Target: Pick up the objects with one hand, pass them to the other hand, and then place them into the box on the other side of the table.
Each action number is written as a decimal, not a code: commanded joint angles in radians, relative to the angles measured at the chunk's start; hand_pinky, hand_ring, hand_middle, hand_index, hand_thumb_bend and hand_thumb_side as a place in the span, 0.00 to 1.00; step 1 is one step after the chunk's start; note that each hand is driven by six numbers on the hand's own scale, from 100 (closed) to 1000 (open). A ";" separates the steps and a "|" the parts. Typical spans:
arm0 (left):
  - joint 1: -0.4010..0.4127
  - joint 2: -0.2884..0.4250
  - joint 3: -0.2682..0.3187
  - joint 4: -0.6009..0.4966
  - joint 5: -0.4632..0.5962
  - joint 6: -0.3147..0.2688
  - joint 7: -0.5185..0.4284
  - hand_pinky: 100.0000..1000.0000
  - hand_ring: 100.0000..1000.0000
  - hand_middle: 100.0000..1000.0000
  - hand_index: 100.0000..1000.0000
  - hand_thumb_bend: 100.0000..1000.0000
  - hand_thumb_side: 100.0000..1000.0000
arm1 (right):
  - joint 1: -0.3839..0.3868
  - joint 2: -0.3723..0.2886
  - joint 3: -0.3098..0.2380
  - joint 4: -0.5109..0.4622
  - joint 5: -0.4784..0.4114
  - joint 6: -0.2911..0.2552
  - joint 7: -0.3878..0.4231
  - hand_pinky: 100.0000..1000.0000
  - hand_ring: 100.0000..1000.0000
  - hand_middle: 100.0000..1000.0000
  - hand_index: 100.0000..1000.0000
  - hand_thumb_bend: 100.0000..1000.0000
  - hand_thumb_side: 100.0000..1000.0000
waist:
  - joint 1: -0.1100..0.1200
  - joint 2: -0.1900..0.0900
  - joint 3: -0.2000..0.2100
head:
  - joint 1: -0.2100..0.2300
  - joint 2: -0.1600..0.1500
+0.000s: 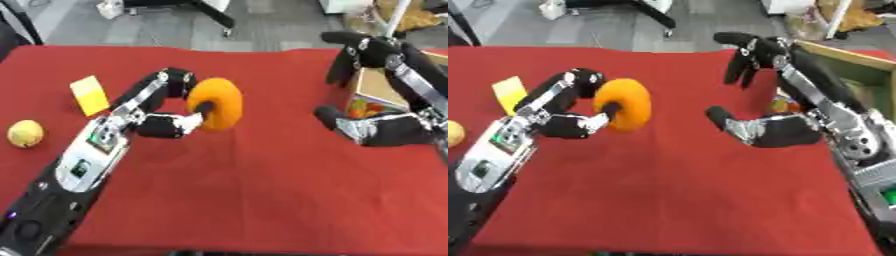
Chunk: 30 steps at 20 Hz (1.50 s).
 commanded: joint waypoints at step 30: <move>-0.105 0.048 -0.105 -0.054 0.263 0.102 -0.131 0.49 0.50 0.40 0.46 0.09 0.07 | -0.062 0.042 0.122 -0.021 0.169 -0.041 0.037 0.14 0.28 0.15 0.86 0.34 0.34 | -0.004 -0.008 0.001 | -0.008 0.005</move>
